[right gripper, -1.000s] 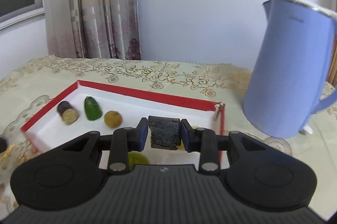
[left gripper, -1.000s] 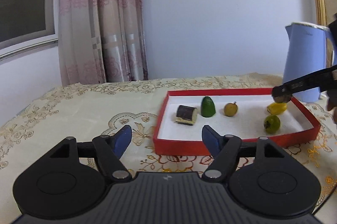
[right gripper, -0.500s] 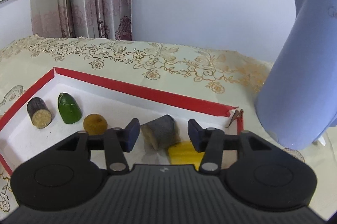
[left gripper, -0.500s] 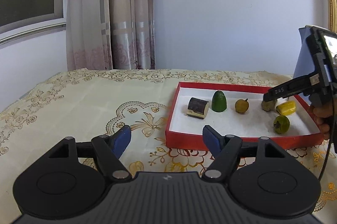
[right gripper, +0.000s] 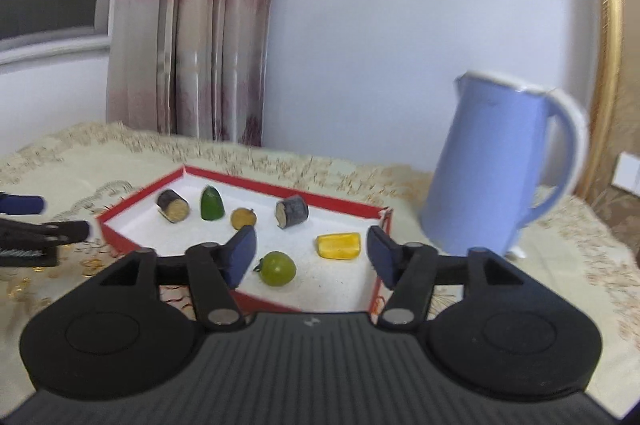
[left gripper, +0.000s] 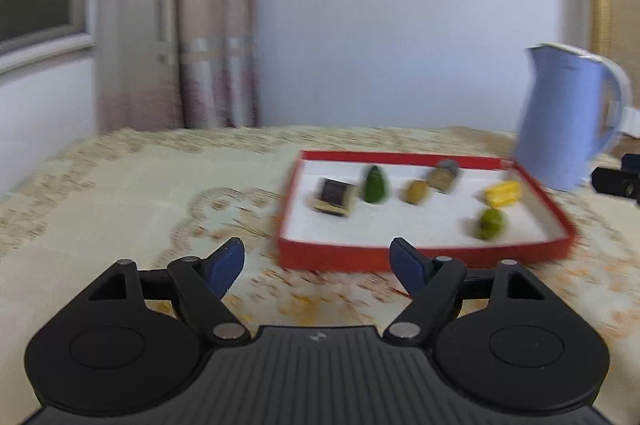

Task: Organize fruits
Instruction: 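Grasp the large yellow fruit with the left gripper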

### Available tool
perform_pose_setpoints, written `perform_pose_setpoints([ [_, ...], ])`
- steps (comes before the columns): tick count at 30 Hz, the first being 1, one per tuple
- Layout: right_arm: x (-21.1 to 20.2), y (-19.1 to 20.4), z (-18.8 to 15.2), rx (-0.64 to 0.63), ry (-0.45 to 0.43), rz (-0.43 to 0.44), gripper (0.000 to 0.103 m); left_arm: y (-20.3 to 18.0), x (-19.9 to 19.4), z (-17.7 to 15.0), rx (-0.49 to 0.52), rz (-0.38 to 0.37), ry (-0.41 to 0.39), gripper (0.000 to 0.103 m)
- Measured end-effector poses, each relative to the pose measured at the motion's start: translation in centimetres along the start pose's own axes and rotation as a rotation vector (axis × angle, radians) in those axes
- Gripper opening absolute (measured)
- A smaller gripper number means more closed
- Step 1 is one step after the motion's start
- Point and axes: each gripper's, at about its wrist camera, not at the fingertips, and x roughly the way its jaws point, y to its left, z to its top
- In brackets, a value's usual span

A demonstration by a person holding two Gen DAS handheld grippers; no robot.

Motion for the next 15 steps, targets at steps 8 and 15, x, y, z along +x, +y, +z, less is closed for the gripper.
perform_pose_setpoints([
  [8,-1.7,1.8,-4.8,0.107,0.015,0.032,0.079,-1.2,-3.8,-4.6,0.178,-0.151,0.078,0.08],
  [15,-2.4,2.6,-5.8,0.101,0.027,0.057,0.08,-4.0,-4.3,-6.3,0.308,-0.212,0.072,0.08],
])
